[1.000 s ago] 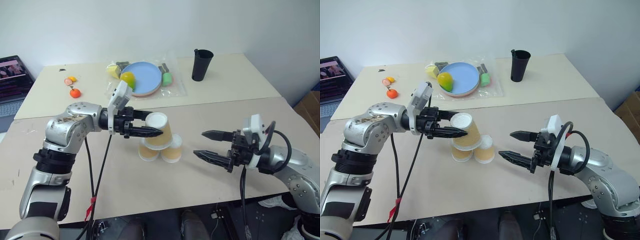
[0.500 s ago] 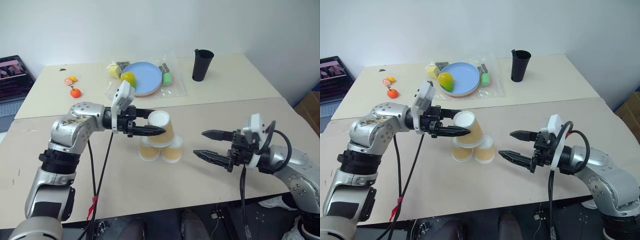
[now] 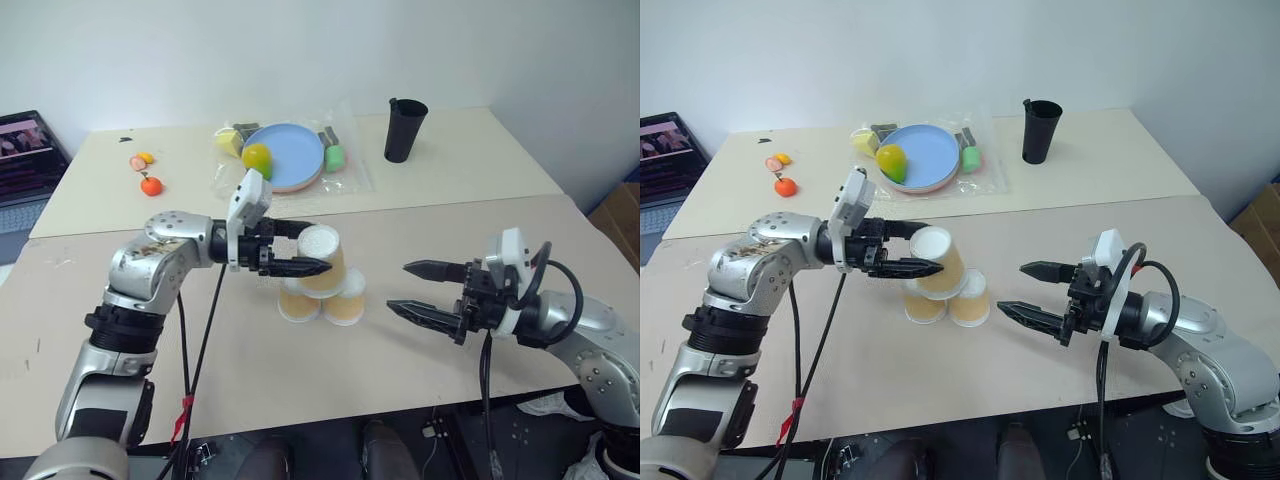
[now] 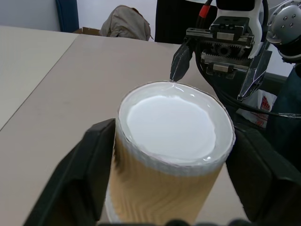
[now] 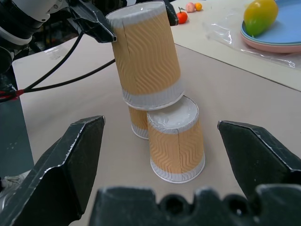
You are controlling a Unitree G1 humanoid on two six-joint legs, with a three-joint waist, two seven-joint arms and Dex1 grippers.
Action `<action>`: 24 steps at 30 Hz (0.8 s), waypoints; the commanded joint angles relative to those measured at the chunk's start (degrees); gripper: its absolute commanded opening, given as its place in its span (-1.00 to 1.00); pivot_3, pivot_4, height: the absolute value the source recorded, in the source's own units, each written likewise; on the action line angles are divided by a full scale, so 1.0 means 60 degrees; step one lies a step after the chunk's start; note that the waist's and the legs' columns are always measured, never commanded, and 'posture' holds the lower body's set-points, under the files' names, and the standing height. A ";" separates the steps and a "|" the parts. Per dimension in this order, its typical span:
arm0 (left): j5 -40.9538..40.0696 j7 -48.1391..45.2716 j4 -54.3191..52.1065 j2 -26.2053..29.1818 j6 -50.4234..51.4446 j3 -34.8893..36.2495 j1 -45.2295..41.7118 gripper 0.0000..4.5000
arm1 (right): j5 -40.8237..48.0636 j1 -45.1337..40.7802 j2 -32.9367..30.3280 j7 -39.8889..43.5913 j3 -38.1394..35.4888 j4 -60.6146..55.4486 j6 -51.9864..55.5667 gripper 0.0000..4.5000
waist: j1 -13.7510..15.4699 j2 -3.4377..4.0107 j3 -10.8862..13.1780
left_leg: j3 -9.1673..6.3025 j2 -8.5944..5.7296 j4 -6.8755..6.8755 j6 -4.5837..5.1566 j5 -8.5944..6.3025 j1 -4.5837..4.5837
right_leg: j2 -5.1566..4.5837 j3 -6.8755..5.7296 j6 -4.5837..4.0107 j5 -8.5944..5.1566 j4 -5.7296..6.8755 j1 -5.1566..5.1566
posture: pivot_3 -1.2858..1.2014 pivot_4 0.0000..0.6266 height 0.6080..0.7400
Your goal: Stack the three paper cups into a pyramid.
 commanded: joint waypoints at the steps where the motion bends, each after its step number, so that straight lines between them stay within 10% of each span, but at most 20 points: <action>1: 0.0021 0.0308 -0.0185 -0.0078 -0.0227 0.0313 -0.0052 0.99 | 0.0239 -0.0047 -0.0139 -0.0030 -0.0325 -0.0204 0.0039 1.00 | -0.0006 0.0000 0.0000 | 0.0000 0.0000 0.0000 0.0000 0.0000 0.0000 | 0.0000 0.0000 0.0000 0.0000 0.0000 0.0000 | 0.03 -0.52 0.92; 17: -0.2540 0.2769 -0.2242 -0.0285 0.1960 0.2469 -0.0616 0.99 | 0.0430 -0.0204 -0.0153 0.0019 -0.0304 -0.0041 0.0222 1.00 | -0.0033 0.0000 0.0000 | 0.0000 0.0002 0.0003 0.0002 -0.0001 0.0003 | -0.0001 0.0005 0.0002 0.0001 0.0003 0.0000 | 0.03 -0.52 0.92; 24: -0.1191 0.4153 -0.2775 0.0922 0.1398 0.3583 0.2112 0.99 | -0.0356 0.0263 -0.0368 -0.0029 -0.0707 0.0445 -0.0344 1.00 | -0.0072 0.0009 -0.0005 | 0.0009 0.0002 -0.0008 0.0001 -0.0001 0.0027 | 0.0001 0.0018 0.0002 0.0001 0.0010 0.0000 | 0.03 -0.52 0.92</action>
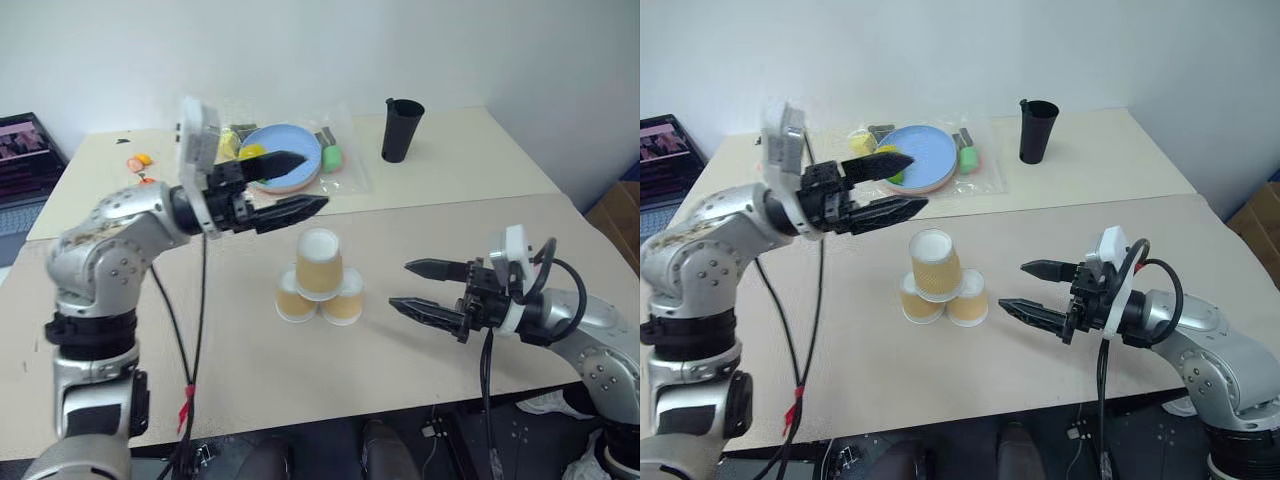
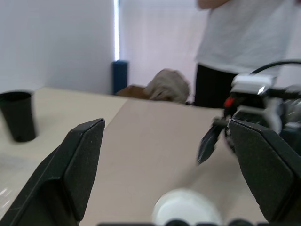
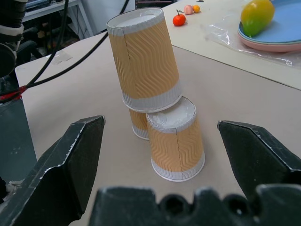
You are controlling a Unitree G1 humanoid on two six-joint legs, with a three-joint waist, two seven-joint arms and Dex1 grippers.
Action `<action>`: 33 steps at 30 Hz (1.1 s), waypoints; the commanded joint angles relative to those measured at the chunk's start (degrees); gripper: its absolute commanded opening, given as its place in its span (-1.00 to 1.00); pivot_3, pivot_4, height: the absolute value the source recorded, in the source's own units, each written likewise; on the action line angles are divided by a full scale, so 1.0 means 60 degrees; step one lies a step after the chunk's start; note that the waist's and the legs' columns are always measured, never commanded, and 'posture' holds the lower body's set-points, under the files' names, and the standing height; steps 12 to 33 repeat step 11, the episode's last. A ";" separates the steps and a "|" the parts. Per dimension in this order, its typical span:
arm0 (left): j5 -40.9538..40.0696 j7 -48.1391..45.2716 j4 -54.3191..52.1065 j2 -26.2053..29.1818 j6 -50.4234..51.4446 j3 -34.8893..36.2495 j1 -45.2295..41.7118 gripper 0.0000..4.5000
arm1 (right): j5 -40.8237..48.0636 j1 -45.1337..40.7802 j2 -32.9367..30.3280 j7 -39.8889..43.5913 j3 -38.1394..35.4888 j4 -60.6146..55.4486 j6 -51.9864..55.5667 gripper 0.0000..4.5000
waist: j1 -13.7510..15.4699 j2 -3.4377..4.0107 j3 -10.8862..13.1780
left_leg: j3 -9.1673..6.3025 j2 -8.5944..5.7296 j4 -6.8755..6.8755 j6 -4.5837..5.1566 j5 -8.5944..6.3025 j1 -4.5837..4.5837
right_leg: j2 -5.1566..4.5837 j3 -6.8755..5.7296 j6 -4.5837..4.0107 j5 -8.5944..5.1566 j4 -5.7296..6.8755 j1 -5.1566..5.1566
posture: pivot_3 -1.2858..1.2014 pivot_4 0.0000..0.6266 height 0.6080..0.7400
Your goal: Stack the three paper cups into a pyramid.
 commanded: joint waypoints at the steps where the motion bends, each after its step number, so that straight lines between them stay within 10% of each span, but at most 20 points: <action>1: 0.0522 0.0787 -0.0295 0.0361 -0.0421 0.1152 0.1523 0.99 | -0.0859 0.0311 -0.0072 -0.0440 -0.0774 0.0449 -0.0808 1.00 | 0.0048 -0.0009 0.0005 | 0.0003 0.0001 -0.0001 0.0002 -0.0001 0.0000 | 0.0000 -0.0001 0.0000 0.0000 -0.0003 -0.0001 | 0.03 -0.52 0.92; 11: 0.1257 0.2577 -0.0263 -0.0631 -0.1557 0.2582 0.4592 0.99 | -0.2154 0.1105 0.1511 -0.2738 -0.2032 0.1684 -0.1985 1.00 | 0.0239 -0.0007 -0.0007 | 0.0002 -0.0003 -0.0004 -0.0003 -0.0003 -0.0005 | -0.0007 -0.0003 0.0005 0.0006 -0.0029 0.0012 | 0.03 -0.52 0.92; 33: 0.1257 0.2577 -0.0263 -0.0631 -0.1557 0.2582 0.4592 0.99 | -0.2154 0.1105 0.1511 -0.2738 -0.2032 0.1684 -0.1985 1.00 | 0.0239 -0.0007 -0.0007 | 0.0002 -0.0003 -0.0004 -0.0003 -0.0003 -0.0005 | -0.0007 -0.0003 0.0005 0.0006 -0.0029 0.0012 | 0.03 -0.52 0.92</action>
